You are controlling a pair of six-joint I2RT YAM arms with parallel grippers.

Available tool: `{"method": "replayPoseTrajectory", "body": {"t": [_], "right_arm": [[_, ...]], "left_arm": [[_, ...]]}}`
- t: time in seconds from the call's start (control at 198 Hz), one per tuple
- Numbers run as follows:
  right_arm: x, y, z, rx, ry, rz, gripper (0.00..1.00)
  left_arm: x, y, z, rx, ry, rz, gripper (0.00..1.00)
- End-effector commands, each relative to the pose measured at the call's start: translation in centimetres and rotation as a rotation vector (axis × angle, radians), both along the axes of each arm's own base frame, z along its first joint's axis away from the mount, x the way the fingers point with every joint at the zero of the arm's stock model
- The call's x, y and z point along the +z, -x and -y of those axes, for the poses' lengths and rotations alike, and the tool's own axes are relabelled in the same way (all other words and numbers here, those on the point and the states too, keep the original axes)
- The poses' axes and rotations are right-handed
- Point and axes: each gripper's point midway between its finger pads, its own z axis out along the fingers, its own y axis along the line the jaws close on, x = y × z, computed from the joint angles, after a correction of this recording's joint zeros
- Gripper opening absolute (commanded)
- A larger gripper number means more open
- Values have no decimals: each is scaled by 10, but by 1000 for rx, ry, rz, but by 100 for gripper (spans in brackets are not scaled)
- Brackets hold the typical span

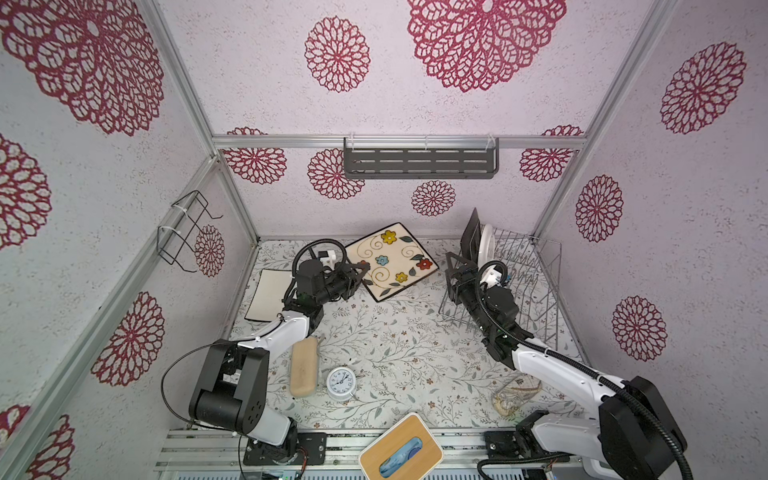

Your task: Unload the plates from the dish rack

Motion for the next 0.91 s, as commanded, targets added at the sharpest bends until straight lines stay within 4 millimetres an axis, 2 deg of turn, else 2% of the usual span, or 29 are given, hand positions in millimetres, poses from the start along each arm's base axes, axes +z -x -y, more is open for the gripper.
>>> {"method": "replayPoseTrajectory", "body": {"t": [0.0,0.288,0.41,0.718,0.905], "right_arm": [[29,7,6,-4,-40,90,79],[26,7,1,23,-30,81,80],[21,6,-3,40,-20,69,80],[13,4,-17,106,-22,54,80],[-1,2,-23,129,-26,27,80]], "left_arm": [[79,4,-16,40,52,259,0],[80,7,-51,149,40,274,0],[74,11,-71,239,35,268,0],[61,35,-124,473,20,269,0],[56,44,-149,552,9,250,0]]}}
